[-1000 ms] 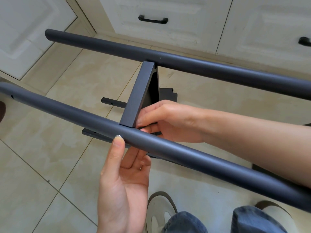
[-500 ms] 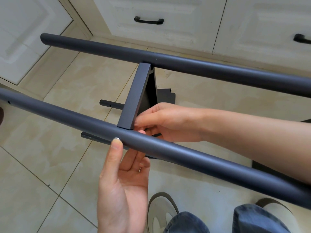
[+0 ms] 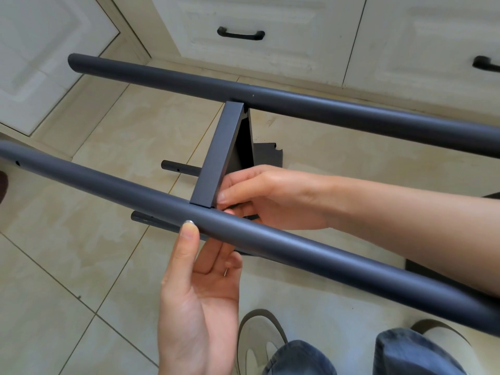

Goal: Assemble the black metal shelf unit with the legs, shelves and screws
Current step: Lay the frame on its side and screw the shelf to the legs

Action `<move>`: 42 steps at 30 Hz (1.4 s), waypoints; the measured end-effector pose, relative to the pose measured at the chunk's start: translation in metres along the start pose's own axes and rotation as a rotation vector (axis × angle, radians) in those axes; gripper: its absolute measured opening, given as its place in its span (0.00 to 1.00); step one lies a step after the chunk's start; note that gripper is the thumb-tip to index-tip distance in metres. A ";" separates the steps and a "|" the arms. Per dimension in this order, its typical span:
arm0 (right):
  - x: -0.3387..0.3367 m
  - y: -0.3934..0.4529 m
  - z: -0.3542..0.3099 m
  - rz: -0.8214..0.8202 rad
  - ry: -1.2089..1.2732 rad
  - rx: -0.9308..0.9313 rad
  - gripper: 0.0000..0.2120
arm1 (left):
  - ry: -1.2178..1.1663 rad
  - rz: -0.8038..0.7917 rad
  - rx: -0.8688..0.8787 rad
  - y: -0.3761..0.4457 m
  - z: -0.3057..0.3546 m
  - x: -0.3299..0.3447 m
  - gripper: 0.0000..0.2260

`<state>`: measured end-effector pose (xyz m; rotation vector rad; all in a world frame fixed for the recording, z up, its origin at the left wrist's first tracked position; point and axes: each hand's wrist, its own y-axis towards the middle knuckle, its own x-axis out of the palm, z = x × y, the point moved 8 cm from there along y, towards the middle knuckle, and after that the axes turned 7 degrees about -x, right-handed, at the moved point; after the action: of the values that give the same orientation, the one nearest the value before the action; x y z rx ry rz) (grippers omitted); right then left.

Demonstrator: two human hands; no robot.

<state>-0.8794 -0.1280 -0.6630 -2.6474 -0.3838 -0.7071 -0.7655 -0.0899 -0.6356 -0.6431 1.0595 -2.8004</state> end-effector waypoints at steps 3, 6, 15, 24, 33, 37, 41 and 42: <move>0.002 0.001 0.003 -0.002 -0.049 0.005 0.21 | -0.004 -0.006 -0.002 0.000 0.000 0.000 0.11; 0.000 0.001 0.006 0.034 -0.103 0.038 0.19 | -0.001 0.003 -0.006 0.001 -0.001 -0.001 0.11; 0.000 0.001 0.002 0.041 -0.093 0.040 0.15 | -0.004 -0.003 -0.007 0.001 0.000 0.000 0.11; 0.001 0.001 0.004 0.001 0.007 0.024 0.18 | -0.008 -0.017 -0.002 0.000 0.001 0.001 0.11; 0.001 0.001 0.004 0.052 -0.011 0.041 0.13 | 0.004 -0.014 0.000 0.001 -0.001 0.001 0.12; 0.000 0.001 0.002 0.074 -0.047 0.060 0.13 | 0.011 -0.014 0.003 0.002 -0.001 0.000 0.11; 0.000 0.000 0.001 0.075 -0.070 0.069 0.11 | 0.011 -0.021 -0.003 0.004 -0.002 -0.002 0.11; -0.001 0.000 0.000 0.078 -0.096 0.068 0.11 | 0.017 -0.022 -0.008 0.004 -0.003 -0.003 0.11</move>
<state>-0.8804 -0.1279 -0.6629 -2.6229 -0.3230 -0.5355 -0.7645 -0.0908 -0.6407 -0.6368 1.0733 -2.8271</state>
